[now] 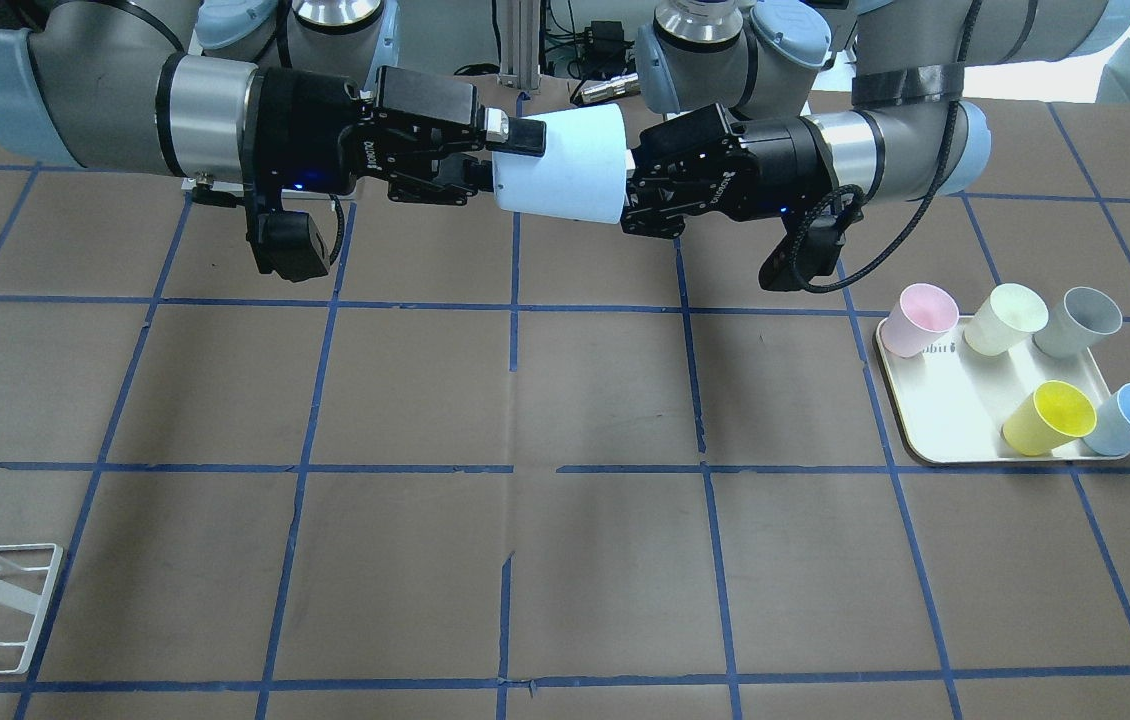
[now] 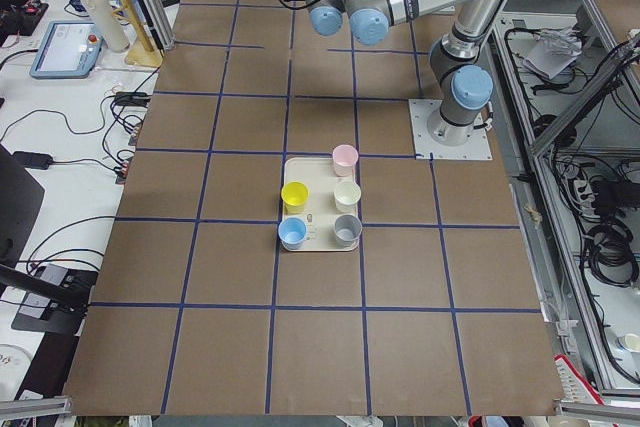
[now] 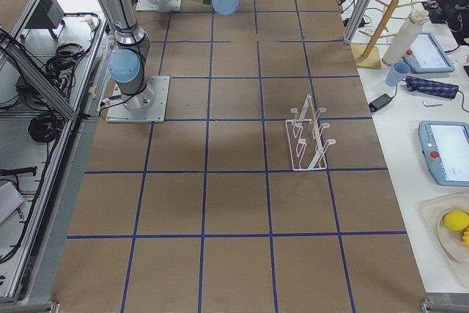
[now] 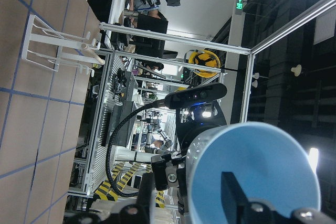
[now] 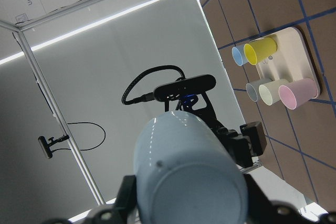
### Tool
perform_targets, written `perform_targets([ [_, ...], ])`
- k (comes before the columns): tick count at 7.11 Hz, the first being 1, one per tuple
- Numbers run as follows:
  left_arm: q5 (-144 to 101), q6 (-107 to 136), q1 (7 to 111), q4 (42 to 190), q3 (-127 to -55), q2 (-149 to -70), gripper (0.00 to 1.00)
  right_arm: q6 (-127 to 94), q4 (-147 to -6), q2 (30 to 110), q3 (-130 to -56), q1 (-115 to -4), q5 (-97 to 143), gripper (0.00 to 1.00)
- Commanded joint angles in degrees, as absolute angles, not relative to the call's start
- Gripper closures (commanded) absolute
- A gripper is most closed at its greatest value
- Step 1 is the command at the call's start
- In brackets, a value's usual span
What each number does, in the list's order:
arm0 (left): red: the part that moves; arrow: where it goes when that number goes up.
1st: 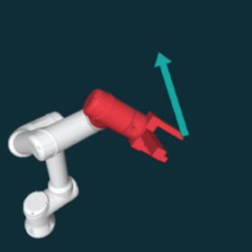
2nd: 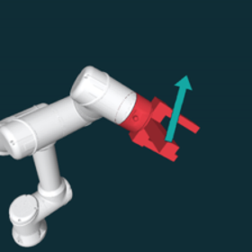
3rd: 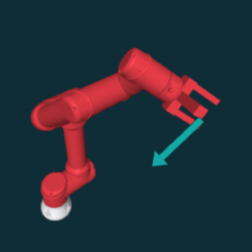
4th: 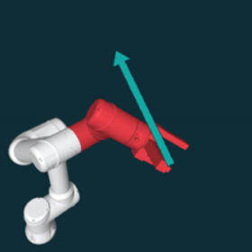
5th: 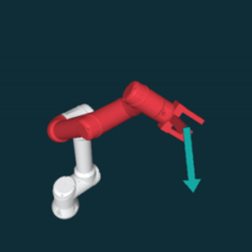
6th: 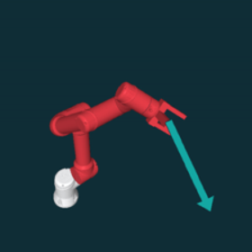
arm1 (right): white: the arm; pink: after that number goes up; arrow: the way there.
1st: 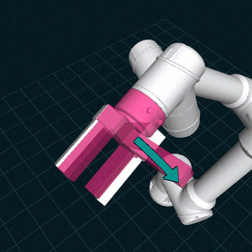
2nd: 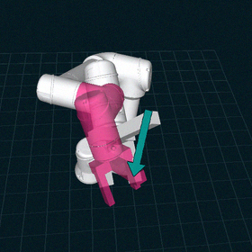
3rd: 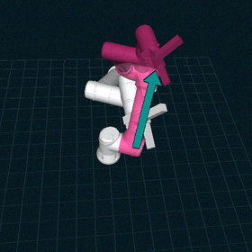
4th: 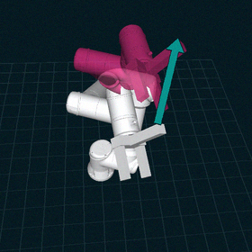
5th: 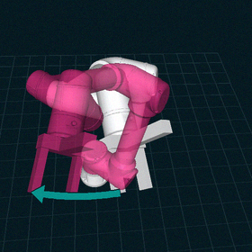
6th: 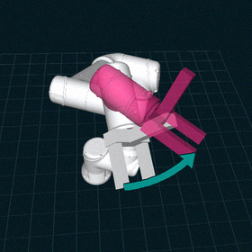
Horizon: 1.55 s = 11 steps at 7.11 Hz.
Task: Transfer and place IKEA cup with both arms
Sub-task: 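Close the left gripper on the cup beside the right gripper, then open the right gripper and withdraw it while the left carries the cup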
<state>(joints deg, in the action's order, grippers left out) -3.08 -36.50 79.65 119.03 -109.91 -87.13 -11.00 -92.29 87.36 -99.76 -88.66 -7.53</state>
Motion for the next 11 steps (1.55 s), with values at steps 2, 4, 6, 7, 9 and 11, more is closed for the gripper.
perform_targets([
  [2,-3.08,-36.47,79.63,118.83,-109.86,-87.01,1.00,-11.07,-92.37,87.36,-99.76,-88.68,-7.56,0.98],
  [4,-3.08,-36.39,79.63,118.83,-109.86,-86.40,1.00,-12.56,-92.20,87.36,-99.76,-88.59,-8.00,0.04],
  [6,-3.08,-36.30,79.63,118.83,-109.95,-86.22,1.00,-14.85,-92.81,87.28,-99.49,-88.07,-7.56,0.00],
  [7,-3.08,-36.30,79.63,118.83,-109.95,-86.22,1.00,-15.55,-92.81,87.28,-99.41,-86.94,-7.56,0.00],
  [9,-0.29,-35.60,78.58,119.18,-109.17,-85.70,1.00,-17.23,-93.08,87.36,-99.32,-77.84,-8.96,0.00],
  [11,15.23,-34.01,73.42,118.74,-107.94,-84.29,1.00,-17.23,-93.08,87.89,-99.05,-73.40,-21.79,0.00],
])
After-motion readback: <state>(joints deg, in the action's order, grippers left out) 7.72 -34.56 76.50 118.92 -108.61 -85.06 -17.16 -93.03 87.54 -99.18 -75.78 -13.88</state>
